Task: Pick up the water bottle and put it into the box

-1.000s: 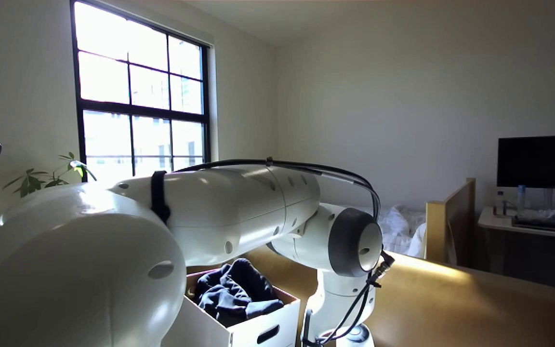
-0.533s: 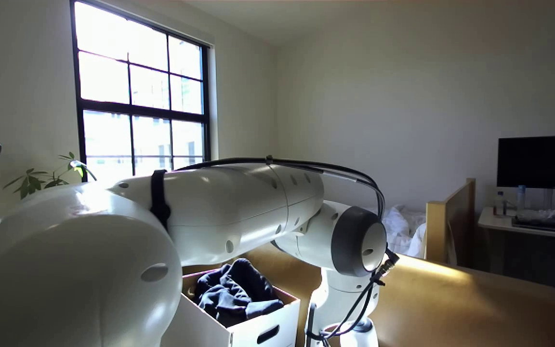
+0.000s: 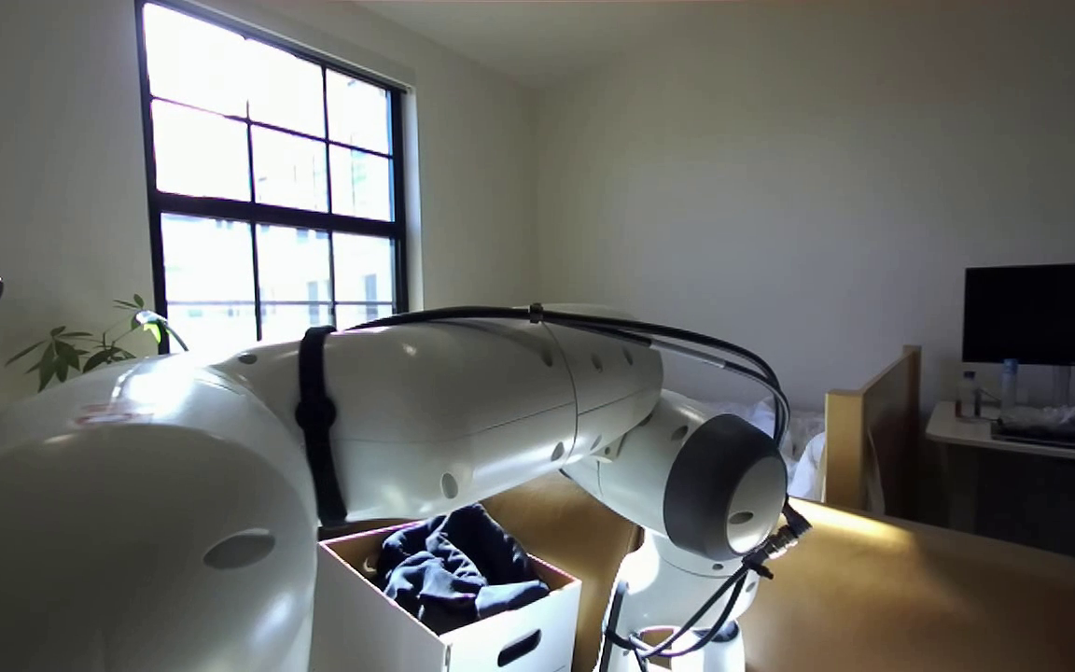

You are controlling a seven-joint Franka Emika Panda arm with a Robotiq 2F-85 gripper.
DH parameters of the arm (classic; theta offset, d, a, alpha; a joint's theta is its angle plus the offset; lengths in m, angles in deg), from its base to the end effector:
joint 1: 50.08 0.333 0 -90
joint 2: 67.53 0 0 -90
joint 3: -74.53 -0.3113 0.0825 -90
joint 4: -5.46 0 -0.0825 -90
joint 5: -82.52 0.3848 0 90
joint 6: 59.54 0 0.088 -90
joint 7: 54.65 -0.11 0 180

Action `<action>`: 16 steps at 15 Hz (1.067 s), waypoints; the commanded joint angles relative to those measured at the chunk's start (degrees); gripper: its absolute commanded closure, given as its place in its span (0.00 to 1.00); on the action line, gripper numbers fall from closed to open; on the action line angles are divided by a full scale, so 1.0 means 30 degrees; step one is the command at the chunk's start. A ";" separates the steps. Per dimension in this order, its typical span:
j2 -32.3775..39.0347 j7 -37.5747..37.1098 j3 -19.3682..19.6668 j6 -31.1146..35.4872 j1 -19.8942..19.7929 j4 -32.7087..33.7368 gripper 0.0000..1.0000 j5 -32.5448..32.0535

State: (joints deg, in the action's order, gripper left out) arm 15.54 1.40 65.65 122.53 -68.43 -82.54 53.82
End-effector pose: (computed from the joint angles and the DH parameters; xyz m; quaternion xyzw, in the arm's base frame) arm 0.5679 -0.0500 -0.1581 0.8285 0.5455 0.1254 0.0196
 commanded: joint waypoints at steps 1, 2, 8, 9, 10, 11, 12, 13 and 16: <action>-0.1873 -0.0096 -0.0365 -0.0258 0.0206 -0.2130 0.63 0.0041; -0.2503 -0.0496 0.0049 -0.0129 0.0699 -0.2792 0.63 0.0167; -0.7795 -0.4534 0.2978 -0.1339 0.5369 -0.6634 0.63 0.1166; -0.8697 -0.5550 0.3790 -0.1785 0.6485 -0.7038 0.63 0.1333; -0.9666 -0.6564 0.4628 -0.2336 0.7593 -0.7558 0.63 0.1309; -1.0592 -0.7802 0.5727 -0.2940 0.8930 -0.8088 0.63 0.1248; -1.1515 -0.8830 0.6352 -0.4076 0.9837 -0.8558 0.63 0.1083; -1.2518 -0.9659 0.6401 -0.5558 1.0226 -0.9104 0.63 0.0947; -1.5396 -1.2008 0.6692 -0.8902 1.1271 -1.0052 0.63 0.0393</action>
State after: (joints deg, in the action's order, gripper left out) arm -20.21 -28.71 84.65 103.21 -36.49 -106.62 56.25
